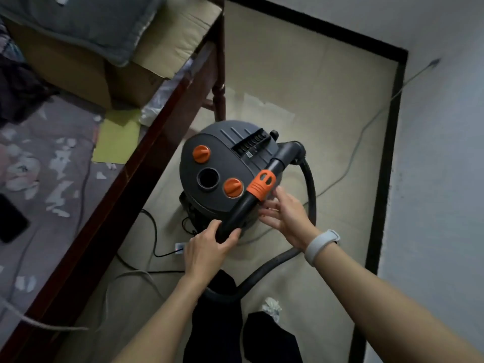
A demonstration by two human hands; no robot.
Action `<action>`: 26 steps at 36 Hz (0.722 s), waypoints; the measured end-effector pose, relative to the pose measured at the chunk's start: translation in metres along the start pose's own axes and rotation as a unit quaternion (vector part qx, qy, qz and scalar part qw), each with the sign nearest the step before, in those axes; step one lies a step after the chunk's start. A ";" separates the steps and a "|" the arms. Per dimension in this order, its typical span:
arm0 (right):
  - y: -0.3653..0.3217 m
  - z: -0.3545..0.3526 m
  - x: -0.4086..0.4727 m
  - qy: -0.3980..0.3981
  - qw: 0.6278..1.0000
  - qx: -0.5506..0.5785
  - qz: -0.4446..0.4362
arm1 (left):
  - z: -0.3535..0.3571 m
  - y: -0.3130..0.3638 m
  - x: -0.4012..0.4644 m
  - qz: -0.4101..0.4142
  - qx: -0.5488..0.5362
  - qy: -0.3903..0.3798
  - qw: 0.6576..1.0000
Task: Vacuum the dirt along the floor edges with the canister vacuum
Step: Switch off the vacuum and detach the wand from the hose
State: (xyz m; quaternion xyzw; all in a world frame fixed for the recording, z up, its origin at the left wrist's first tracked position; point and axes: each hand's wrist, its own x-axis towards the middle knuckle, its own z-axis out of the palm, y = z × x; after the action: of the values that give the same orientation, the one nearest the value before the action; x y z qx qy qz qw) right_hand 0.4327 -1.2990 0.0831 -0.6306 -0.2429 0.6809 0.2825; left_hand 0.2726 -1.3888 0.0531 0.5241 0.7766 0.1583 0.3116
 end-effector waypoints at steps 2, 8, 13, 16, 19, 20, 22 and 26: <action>0.002 0.009 0.014 0.030 0.997 -0.070 -0.008 | -0.010 -0.012 0.014 -0.012 -0.005 0.017 1.000; 0.014 0.040 0.065 0.090 0.945 -0.312 -0.046 | -0.033 -0.041 0.051 -0.023 0.028 0.046 0.998; 0.019 0.068 0.086 0.084 0.846 -0.527 -0.019 | -0.035 -0.060 0.070 -0.025 0.016 0.083 0.996; 0.015 0.078 0.098 0.127 0.820 -0.558 0.004 | -0.034 -0.067 0.082 -0.023 0.015 0.088 0.996; 0.012 0.085 0.105 0.152 0.793 -0.589 0.009 | -0.035 -0.069 0.091 -0.017 0.008 0.094 0.995; 0.012 0.087 0.106 0.155 0.792 -0.591 0.013 | -0.036 -0.070 0.093 -0.020 0.007 0.093 0.995; 0.012 0.090 0.106 0.164 0.796 -0.582 0.024 | -0.036 -0.072 0.096 -0.028 0.000 0.087 0.996; 0.014 0.094 0.105 0.162 0.790 -0.591 0.026 | -0.035 -0.074 0.100 -0.033 0.000 0.085 0.996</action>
State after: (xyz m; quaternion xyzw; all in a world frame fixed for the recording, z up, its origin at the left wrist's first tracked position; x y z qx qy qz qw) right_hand 0.3328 -1.2341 0.0062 -0.7818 -0.5319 0.2990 -0.1283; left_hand 0.1711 -1.3247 0.0056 0.4833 0.8169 0.1916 0.2497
